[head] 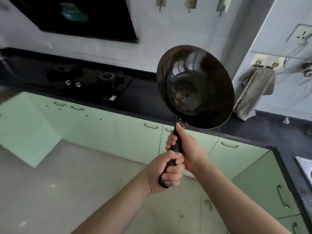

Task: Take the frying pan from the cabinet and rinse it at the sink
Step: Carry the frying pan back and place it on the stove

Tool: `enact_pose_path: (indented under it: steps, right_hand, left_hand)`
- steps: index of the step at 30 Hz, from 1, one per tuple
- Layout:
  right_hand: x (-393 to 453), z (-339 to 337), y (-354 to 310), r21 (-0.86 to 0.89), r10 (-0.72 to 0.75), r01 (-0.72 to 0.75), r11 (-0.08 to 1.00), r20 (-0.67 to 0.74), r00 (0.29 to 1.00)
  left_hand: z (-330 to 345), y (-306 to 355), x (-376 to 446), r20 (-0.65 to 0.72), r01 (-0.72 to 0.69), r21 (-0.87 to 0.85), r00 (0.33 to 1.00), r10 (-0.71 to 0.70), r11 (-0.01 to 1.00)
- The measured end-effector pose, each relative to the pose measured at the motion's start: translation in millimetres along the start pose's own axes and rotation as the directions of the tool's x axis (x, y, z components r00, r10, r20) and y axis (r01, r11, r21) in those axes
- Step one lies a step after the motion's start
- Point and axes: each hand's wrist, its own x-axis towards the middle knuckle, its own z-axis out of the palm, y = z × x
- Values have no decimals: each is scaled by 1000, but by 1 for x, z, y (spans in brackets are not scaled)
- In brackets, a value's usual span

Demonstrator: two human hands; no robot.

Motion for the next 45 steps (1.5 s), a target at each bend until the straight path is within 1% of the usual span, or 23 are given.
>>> enact_pose_path:
  steps: [7,11,13,14,16,18,19,21,24,28,32,34,36,38,41,45]
  right_hand:
    - [44,47,17,-256,7,13,967,80,997]
    - [77,65,27,-363,27,0,932,69,997]
    - [97,72,31,-479,8,17,878,51,999]
    - [108,75,32,-517,2,23,856,47,999]
    - [129,83,32,-547,7,19,837,45,999]
    - [150,93,28,-544,37,2,839,61,997]
    - [161,99,25,-541,55,-7,841,74,996]
    - [182,110,23,-539,98,-31,842,97,990]
    - [212,128,26,-572,157,-65,818,113,981]
    - [240,150,43,-658,206,-64,751,142,968]
    - [253,179,65,-666,280,-92,740,180,943]
    - [257,199,79,-626,340,-151,765,195,920]
    - [263,221,95,-537,424,-277,797,171,889]
    - [267,244,115,-487,482,-360,796,150,863]
    - [271,286,152,-466,519,-413,783,121,846]
    - [273,343,206,-395,550,-476,786,92,830]
  left_hand:
    - [-30,31,-30,-167,-95,37,981,100,995]
    - [-51,55,-34,-341,-25,83,939,52,996]
    - [-62,65,-31,-461,-18,36,887,33,999]
    - [-66,68,-27,-523,-43,25,851,50,999]
    - [-76,74,-17,-628,-125,85,763,150,989]
    - [-83,85,-8,-679,-193,191,682,272,962]
    - [-86,92,-4,-685,-220,230,656,318,948]
    - [-94,108,-1,-695,-263,251,621,363,931]
    - [-109,130,-2,-726,-314,211,583,364,926]
    - [-129,146,-12,-744,-406,103,574,341,908]
    - [-150,158,-37,-738,-504,-4,584,337,864]
    - [-161,164,-55,-733,-547,-29,581,354,837]
    - [-174,170,-77,-725,-585,-46,577,376,810]
    - [-190,176,-102,-724,-611,-52,568,392,790]
    - [-219,184,-145,-733,-613,-41,555,394,789]
    - [-253,196,-209,-747,-601,-28,543,383,799]
